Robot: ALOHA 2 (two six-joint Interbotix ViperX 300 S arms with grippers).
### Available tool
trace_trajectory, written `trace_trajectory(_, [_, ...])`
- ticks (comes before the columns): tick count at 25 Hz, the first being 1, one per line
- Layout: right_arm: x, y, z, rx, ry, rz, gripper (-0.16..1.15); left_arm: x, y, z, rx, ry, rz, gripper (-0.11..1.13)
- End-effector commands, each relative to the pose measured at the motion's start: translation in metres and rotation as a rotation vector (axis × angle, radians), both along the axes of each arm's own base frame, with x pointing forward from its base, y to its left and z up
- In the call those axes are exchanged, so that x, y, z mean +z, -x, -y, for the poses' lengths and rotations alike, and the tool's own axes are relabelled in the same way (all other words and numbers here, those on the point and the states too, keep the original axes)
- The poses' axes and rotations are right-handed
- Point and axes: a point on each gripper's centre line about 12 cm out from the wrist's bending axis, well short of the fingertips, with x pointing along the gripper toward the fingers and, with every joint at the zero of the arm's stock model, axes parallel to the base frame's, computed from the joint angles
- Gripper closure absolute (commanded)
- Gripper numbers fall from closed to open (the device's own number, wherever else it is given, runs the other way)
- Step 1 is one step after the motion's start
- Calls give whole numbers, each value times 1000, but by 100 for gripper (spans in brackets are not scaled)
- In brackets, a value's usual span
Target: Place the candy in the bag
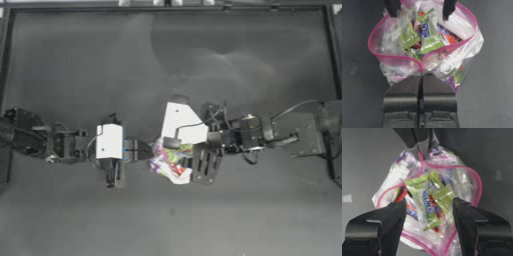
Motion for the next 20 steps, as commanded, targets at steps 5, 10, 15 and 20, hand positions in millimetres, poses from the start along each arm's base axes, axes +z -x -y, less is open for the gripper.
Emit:
trace_trajectory(5, [36,1,4,-3,16,83,11,10,-4,0,-2,-2,32,98])
trace_trajectory(10, [48,5,8,-12,24,102,11,11,-4,2,-8,-3,35,98])
trace_trajectory(15, [56,9,9,-8,44,107,11,18,-6,6,-17,-3,57,98])
trace_trajectory(20, [60,14,10,-9,52,110,11,29,-3,7,-21,-4,74,98])
